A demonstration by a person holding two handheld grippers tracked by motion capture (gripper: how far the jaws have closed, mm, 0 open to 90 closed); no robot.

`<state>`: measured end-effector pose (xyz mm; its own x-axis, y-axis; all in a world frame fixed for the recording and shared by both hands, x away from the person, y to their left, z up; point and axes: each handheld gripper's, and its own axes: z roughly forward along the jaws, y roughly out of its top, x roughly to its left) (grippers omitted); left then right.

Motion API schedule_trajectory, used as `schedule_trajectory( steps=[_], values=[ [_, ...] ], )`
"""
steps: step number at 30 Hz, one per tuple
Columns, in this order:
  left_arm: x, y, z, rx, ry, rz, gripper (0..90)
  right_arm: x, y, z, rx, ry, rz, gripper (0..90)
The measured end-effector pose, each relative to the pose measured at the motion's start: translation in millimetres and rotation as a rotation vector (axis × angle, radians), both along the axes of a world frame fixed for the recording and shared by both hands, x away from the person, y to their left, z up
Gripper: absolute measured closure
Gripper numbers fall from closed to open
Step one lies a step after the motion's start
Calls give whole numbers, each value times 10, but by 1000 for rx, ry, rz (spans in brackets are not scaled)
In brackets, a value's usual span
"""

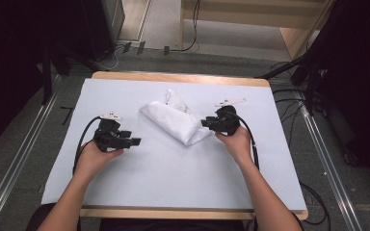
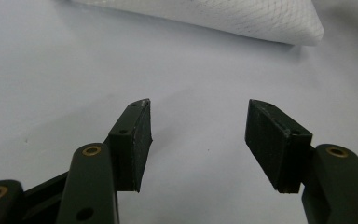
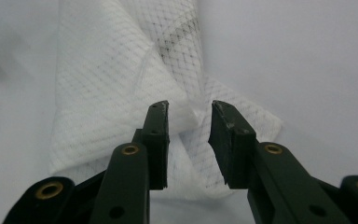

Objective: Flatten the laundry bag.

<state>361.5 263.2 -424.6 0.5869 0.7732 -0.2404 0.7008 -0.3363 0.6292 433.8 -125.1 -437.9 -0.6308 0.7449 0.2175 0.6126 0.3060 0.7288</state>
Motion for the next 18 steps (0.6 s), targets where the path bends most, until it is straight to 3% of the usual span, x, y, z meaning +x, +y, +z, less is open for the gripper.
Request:
schedule_trajectory(
  steps=[5, 7, 11, 18],
  values=[
    [-29, 43, -1, 1, 0, 11, 418, 63, 54, 18, 1, 3, 12, 641],
    [-44, 67, -1, 3, -1, 19, 418, 115, 122, 37, -22, -5, 15, 614],
    [-61, 88, -2, 2, -2, 28, 418, 191, 188, 73, -29, -22, 24, 623],
    [-89, 140, -1, 5, -1, 41, 417, 464, 447, 94, -27, -1, 42, 596]
  ],
)
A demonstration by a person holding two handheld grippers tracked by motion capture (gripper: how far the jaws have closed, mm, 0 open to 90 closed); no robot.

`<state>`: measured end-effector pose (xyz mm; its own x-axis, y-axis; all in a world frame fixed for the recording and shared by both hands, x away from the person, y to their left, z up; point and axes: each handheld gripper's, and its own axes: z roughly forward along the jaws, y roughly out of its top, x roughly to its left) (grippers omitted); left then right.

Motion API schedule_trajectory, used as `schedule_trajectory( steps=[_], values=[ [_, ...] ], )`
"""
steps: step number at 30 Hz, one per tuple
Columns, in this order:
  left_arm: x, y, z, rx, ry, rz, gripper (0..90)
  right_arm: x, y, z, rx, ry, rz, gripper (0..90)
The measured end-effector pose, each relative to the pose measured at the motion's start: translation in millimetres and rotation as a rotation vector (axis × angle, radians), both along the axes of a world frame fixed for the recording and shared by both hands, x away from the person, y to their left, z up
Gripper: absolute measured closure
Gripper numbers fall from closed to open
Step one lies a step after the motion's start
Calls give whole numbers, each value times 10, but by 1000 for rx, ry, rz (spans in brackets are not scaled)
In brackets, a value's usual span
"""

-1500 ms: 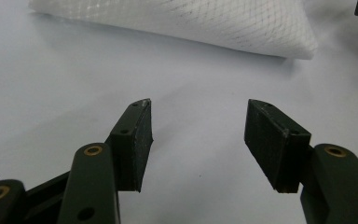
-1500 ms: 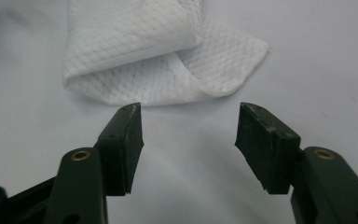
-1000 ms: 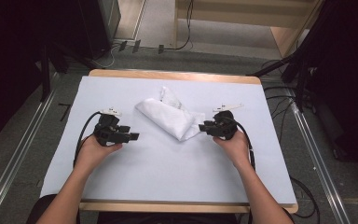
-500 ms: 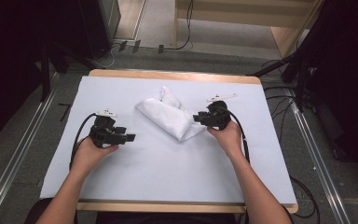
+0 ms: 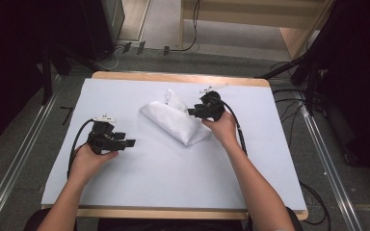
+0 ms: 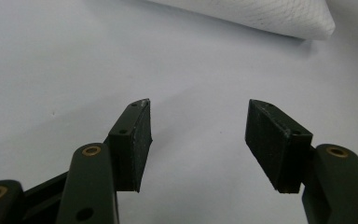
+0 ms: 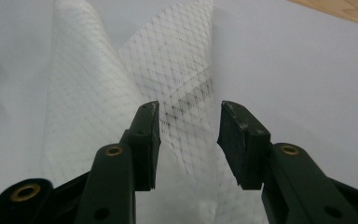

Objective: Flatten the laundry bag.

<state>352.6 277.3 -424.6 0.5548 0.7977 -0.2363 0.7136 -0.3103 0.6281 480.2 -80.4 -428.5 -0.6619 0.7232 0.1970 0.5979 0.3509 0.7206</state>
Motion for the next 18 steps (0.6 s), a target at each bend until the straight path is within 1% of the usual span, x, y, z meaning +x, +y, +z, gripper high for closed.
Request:
schedule_trajectory(
  steps=[2, 4, 5, 7, 9, 13, 15, 16, 17, 18],
  values=[
    [1, 9, -4, -4, 0, -1, 417, 74, 62, -15, -9, 3, 11, 591],
    [3, 13, -7, -6, 0, 0, 416, 150, 115, -50, -6, 19, 23, 587],
    [6, 17, -7, -6, 1, -3, 416, 177, 146, -68, -17, 26, 22, 587],
    [8, 20, -11, -8, 0, 1, 416, 222, 198, -112, -38, 23, 26, 587],
    [11, 30, -11, -8, 2, 2, 416, 254, 243, -162, -57, 33, 28, 584],
    [16, 47, -17, -9, 1, 8, 415, 317, 291, -288, -64, 61, 37, 589],
    [18, 50, -21, -11, 3, 10, 415, 320, 302, -313, -71, 70, 34, 595],
    [19, 53, -21, -6, 5, 9, 413, 326, 302, -350, -60, 79, 32, 620],
    [20, 55, -23, -8, 4, 11, 414, 326, 289, -370, -52, 72, 26, 680],
    [21, 56, -23, -8, 4, 11, 414, 322, 286, -372, -54, 70, 25, 724]
  ],
)
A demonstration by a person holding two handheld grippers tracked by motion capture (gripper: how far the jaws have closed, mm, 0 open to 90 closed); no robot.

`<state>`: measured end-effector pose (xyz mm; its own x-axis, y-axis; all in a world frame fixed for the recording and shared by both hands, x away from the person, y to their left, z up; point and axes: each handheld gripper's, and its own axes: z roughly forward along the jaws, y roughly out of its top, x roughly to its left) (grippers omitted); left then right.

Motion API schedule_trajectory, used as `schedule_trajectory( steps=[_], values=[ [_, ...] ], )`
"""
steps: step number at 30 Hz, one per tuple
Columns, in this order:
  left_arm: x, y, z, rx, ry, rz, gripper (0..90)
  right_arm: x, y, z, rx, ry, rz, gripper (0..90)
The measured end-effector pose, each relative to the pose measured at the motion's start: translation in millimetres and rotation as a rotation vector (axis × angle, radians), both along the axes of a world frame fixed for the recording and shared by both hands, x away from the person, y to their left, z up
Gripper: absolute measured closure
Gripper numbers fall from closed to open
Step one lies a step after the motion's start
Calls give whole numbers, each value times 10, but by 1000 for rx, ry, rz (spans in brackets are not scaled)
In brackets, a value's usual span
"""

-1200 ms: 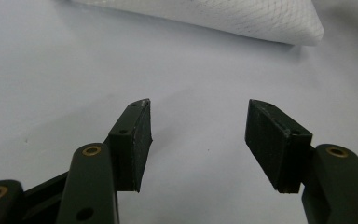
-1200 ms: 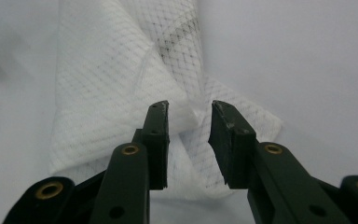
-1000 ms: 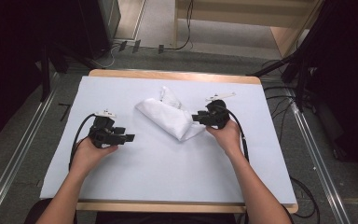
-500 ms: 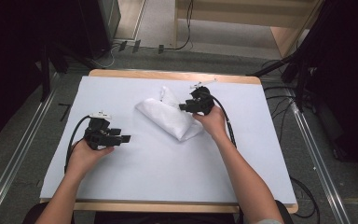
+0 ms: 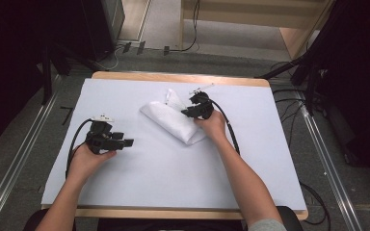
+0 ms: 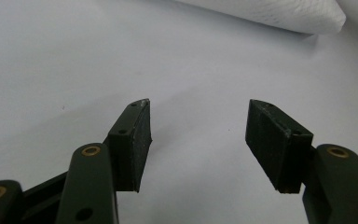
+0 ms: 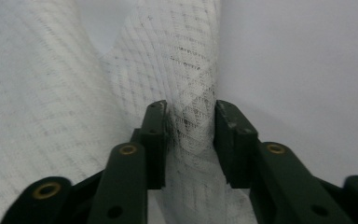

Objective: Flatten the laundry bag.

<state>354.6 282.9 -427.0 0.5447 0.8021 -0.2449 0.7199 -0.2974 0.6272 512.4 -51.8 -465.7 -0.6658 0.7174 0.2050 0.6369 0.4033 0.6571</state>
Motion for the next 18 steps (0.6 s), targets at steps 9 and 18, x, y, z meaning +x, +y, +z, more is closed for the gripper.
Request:
schedule_trajectory(
  steps=[9, 18],
  values=[
    [6, 19, -6, 0, 3, 0, 411, -55, 37, 109, -12, -16, 9, 834],
    [-10, 103, 45, -23, -13, 16, 412, -176, 78, 362, 41, 1, 49, 833]
  ],
)
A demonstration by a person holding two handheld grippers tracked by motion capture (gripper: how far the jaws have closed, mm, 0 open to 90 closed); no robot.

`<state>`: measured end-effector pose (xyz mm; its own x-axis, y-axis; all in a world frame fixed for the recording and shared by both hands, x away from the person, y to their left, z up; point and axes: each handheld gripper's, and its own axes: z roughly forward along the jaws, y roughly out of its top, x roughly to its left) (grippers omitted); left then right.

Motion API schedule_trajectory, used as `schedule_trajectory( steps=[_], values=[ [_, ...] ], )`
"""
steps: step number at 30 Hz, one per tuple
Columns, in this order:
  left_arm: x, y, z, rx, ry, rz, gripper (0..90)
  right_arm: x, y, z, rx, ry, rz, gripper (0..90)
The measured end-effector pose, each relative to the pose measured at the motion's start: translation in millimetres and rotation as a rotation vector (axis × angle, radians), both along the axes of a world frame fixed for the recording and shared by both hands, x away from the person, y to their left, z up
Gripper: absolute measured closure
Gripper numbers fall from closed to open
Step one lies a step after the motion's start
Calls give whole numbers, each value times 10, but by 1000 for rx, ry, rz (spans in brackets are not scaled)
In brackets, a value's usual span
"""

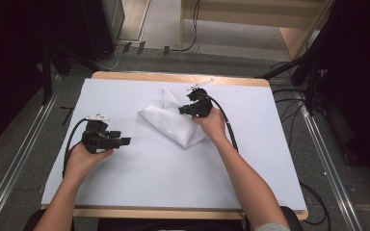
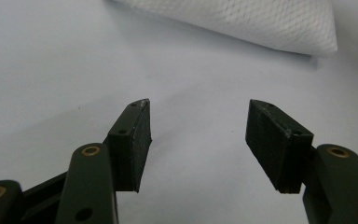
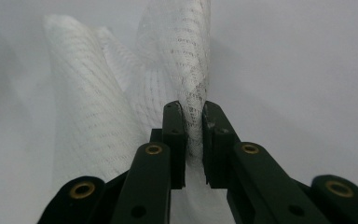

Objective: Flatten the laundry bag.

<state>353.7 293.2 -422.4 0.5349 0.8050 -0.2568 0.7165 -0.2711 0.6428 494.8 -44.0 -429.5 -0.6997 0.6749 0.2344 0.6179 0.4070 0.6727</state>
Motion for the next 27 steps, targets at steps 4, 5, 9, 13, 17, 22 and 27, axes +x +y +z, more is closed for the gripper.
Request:
schedule_trajectory(
  steps=[4, 5, 9, 13, 17, 22, 27],
  values=[
    [20, 35, 1, -4, 11, 13, 413, -100, 84, 80, 20, -3, 35, 834],
    [22, 43, 1, -9, 13, 19, 413, -121, 104, 93, 22, -6, 42, 833],
    [29, 75, -1, -6, 18, 22, 413, -206, 197, 140, 24, -18, 75, 833],
    [31, 115, 8, -10, 15, 33, 412, -323, 324, 183, 46, -14, 110, 834],
    [32, 134, 13, -10, 16, 38, 412, -410, 391, 190, 34, -26, 134, 833],
    [39, 160, 20, -14, 17, 46, 412, -482, 414, 135, 47, -18, 151, 833],
    [42, 205, 27, -18, 13, 59, 412, -562, 481, 122, 41, -9, 176, 831]
  ],
)
